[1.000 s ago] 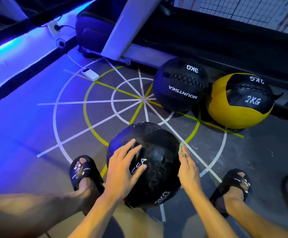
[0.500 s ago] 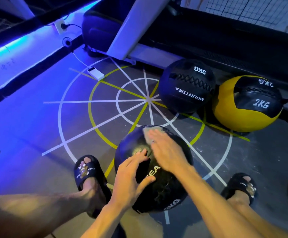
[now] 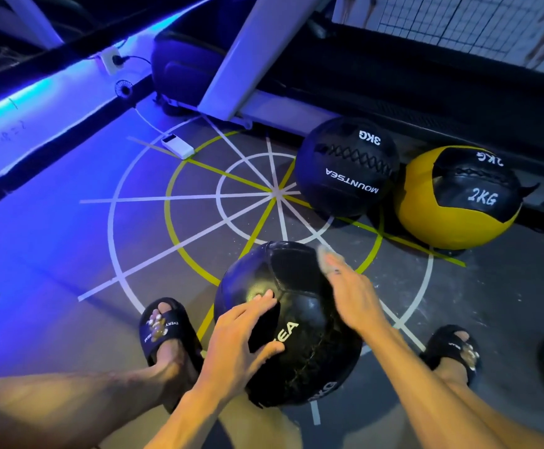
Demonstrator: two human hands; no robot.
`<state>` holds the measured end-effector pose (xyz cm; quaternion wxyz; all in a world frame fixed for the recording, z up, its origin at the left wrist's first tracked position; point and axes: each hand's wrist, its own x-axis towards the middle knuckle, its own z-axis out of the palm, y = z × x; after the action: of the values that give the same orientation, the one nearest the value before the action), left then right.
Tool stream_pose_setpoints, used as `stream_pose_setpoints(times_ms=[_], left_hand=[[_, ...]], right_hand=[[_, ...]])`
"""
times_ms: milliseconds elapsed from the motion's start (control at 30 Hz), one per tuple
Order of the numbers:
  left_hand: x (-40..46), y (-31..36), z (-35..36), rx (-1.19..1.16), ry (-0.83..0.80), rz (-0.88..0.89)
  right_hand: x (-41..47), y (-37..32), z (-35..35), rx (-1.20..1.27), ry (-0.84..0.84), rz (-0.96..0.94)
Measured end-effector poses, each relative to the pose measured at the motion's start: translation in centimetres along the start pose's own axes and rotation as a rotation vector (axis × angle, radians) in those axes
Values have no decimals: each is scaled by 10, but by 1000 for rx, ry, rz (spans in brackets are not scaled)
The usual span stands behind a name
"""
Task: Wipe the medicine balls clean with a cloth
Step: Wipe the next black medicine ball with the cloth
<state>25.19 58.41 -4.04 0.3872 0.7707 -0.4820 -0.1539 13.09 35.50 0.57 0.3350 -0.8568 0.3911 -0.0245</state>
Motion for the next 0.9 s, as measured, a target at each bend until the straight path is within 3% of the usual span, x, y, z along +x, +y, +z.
stream_pose_setpoints(times_ms=[100,300,400,533,600,667,800,900], left_hand=[[2,-4,-6,73,19,-3],[-3,-4,-2,-6,78,-98],[-2,4,4,-29,44,-34],[-1,9,15,10,-24,73],[-2,6,19,41,-76,112],[-1,6,20,40,-121,146],[-6,12,24,40,-160,183],[-7,19,30,55,-169,184]], right_hand=[[-19,20,-10,106,31,215],[-13,8,-7,234,50,257],[9,-25,0,29,19,95],[15,-62,25,-331,-113,-427],[8,-56,17,-341,-205,-528],[13,-30,0,-258,-161,-413],[19,32,-27,-79,1,88],[15,8,-17,-61,16,51]])
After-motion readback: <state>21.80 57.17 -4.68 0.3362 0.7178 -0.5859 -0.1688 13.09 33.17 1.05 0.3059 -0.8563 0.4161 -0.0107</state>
